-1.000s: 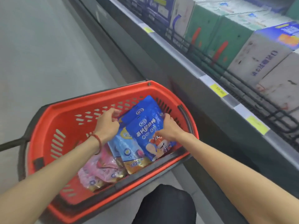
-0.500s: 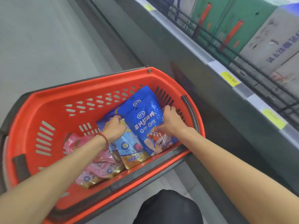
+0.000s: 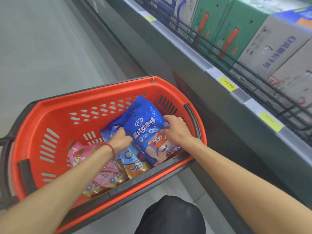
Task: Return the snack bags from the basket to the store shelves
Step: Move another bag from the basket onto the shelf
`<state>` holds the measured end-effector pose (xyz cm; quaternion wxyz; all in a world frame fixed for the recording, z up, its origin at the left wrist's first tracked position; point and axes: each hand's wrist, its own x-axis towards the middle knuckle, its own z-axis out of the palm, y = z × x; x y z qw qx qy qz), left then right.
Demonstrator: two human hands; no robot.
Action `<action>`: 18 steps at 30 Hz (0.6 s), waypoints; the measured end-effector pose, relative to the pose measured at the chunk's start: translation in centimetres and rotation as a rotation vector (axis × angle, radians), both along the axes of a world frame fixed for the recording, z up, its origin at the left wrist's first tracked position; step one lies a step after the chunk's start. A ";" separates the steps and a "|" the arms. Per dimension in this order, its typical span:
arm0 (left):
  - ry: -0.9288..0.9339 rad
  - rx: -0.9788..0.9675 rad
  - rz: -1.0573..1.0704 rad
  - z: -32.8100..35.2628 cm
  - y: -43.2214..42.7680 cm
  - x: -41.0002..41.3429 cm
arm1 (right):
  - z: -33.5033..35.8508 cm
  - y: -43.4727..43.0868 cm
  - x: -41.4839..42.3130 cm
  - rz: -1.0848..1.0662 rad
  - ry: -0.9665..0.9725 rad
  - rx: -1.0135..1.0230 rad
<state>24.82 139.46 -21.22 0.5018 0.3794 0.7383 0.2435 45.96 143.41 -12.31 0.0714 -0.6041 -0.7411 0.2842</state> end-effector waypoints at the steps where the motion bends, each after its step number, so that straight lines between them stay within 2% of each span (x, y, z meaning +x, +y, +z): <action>1: -0.028 0.020 0.036 0.3 0.1 0.1 | 0.3 -0.1 0.1 -0.005 0.032 0.034; 4: -0.173 0.112 0.156 1.7 0.6 0.6 | 1.6 0.0 1.3 -0.045 0.232 0.127; 10: -0.457 0.249 0.299 7.2 1.6 3.3 | 5.7 -0.3 3.5 -0.119 0.682 0.063; 15: -0.656 0.353 0.200 11.8 2.0 5.5 | 8.0 -0.5 5.8 -0.134 0.910 -0.076; 18: -0.599 0.363 0.099 14.1 1.8 6.4 | 9.3 -0.8 7.4 -0.153 0.970 -0.108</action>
